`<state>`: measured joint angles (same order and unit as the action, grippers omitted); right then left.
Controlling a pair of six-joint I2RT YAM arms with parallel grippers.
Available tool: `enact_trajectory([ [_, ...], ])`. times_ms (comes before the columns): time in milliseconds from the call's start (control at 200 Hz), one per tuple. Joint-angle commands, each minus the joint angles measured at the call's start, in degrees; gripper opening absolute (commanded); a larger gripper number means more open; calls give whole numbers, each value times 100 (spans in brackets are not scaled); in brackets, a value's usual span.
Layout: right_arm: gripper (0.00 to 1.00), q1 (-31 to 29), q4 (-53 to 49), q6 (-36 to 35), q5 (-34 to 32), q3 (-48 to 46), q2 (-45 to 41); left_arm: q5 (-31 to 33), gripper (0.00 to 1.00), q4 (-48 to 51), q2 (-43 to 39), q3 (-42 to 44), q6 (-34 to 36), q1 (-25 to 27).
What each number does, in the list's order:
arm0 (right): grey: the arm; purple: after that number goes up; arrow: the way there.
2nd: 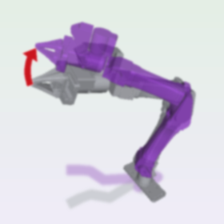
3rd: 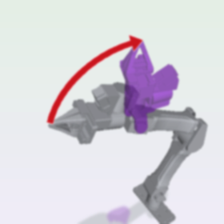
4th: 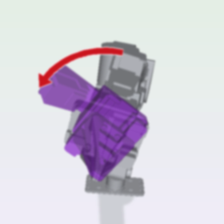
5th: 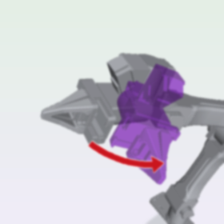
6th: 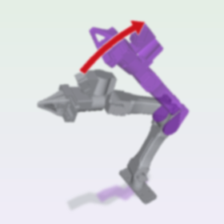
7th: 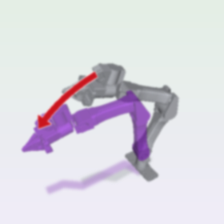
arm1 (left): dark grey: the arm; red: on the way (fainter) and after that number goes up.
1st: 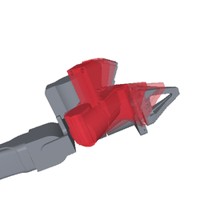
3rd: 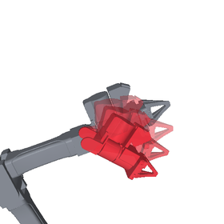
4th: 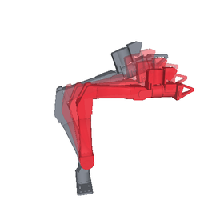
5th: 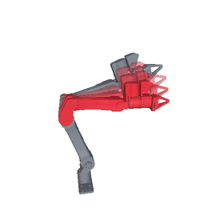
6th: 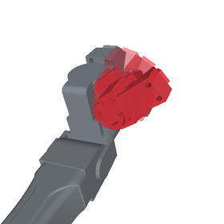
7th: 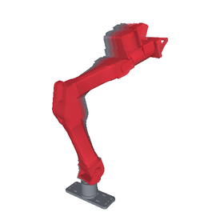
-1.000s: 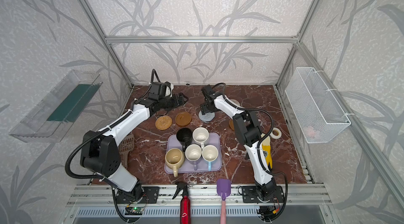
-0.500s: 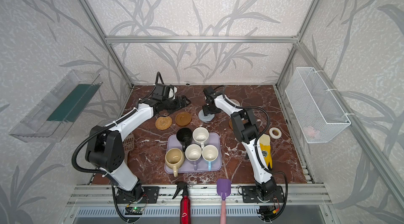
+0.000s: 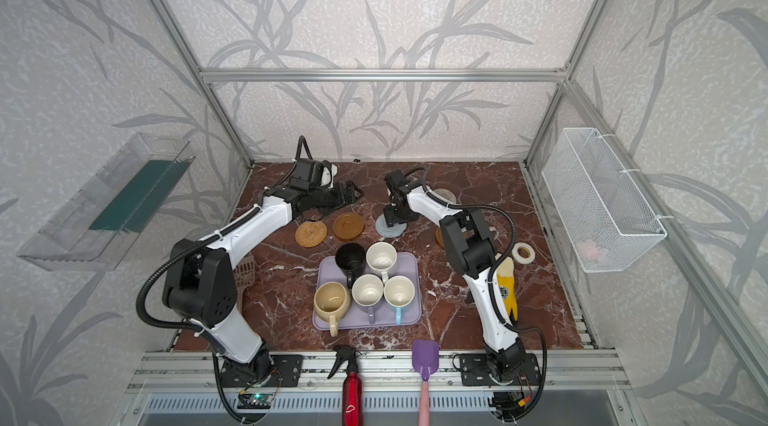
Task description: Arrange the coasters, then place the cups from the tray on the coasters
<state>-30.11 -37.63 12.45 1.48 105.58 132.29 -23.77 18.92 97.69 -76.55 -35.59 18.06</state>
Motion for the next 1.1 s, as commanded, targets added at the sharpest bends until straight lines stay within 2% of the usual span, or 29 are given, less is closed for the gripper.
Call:
enact_trajectory([
  [0, 68, -29, -254, 82, -190, -78, -80, 43, 92, 93, -78, -157, 35, 30],
  [315, 88, -28, -113, 9, -313, -118, -896, 193, 94, 57, -236, -132, 41, 104],
  [485, 97, 63, 27, -35, -507, -446, -1372, 245, 95, -17, -346, -156, 44, 205],
  [500, 100, 85, 35, -40, -541, -474, -1398, 244, 96, -34, -358, -158, 43, 220],
  [765, 99, 766, 131, -190, -325, -776, -1442, 110, 95, -275, -280, -241, 52, 380],
  [960, 100, 1184, -82, -475, -421, -415, -993, 114, 95, -283, -160, -315, 66, 413],
  [1095, 96, 1343, -150, -635, -444, -72, -638, 110, 95, -336, -69, -340, 53, 416],
])
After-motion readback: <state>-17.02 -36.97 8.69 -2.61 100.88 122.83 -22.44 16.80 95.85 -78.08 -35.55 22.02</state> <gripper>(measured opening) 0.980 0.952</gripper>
